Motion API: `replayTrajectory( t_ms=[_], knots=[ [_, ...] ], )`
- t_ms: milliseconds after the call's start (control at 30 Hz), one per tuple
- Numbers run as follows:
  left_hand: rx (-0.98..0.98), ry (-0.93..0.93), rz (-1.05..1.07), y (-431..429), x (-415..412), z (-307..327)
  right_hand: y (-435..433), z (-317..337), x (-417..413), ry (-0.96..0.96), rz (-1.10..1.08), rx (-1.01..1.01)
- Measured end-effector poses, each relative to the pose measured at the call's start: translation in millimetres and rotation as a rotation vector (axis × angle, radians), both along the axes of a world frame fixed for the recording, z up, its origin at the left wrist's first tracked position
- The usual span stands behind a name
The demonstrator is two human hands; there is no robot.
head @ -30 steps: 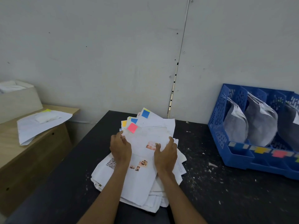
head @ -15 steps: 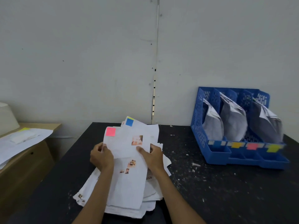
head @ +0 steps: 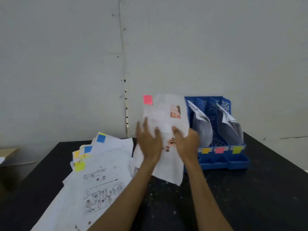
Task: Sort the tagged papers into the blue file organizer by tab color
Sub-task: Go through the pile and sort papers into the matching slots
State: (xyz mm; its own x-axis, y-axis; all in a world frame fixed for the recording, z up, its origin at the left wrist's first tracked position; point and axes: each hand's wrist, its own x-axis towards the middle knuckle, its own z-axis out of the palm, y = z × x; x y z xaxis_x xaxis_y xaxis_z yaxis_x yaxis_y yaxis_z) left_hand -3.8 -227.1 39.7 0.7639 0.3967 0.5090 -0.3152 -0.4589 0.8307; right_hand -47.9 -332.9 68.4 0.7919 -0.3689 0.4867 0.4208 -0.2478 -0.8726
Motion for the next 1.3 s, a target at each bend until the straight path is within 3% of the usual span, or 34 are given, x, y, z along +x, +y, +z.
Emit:
replayTrajectory(
  t_ms=[167, 300, 500, 667, 900, 967, 1133, 1300],
  knots=[
    [0.009, 0.023, -0.568, -116.2, -7.0, 27.0, -79.2, 18.2, -4.9, -0.108, -0.362, -0.105],
    [-0.077, 0.109, -0.795, -173.1, 3.9, 39.4, -121.4, 17.3, 1.4, -0.170, -0.529, -0.174],
    [-0.187, 0.261, -0.865, -203.5, 53.6, 30.5, -147.9, 0.3, 33.1, -0.213, -0.539, -0.260],
    [-0.350, 0.359, -0.886, -209.3, 105.5, 6.3, -143.6, -13.1, 61.7, -0.242, -0.386, -0.338],
    [-0.429, 0.219, -0.855, -201.0, 99.5, 36.3, -134.4, 8.5, 102.2, -0.369, -0.454, -0.263],
    [-0.403, 0.261, -0.836, -201.1, 103.4, 33.8, -136.7, 2.2, 109.4, -0.308, -0.499, -0.281],
    [-0.376, 0.456, -0.865, -201.4, 118.1, 1.5, -147.2, -24.4, 111.4, 0.122, -0.497, -0.532],
    [-0.456, 0.452, -0.824, -204.6, 113.2, 6.3, -151.8, -29.7, 114.4, 0.436, -0.474, -0.715]
  ],
)
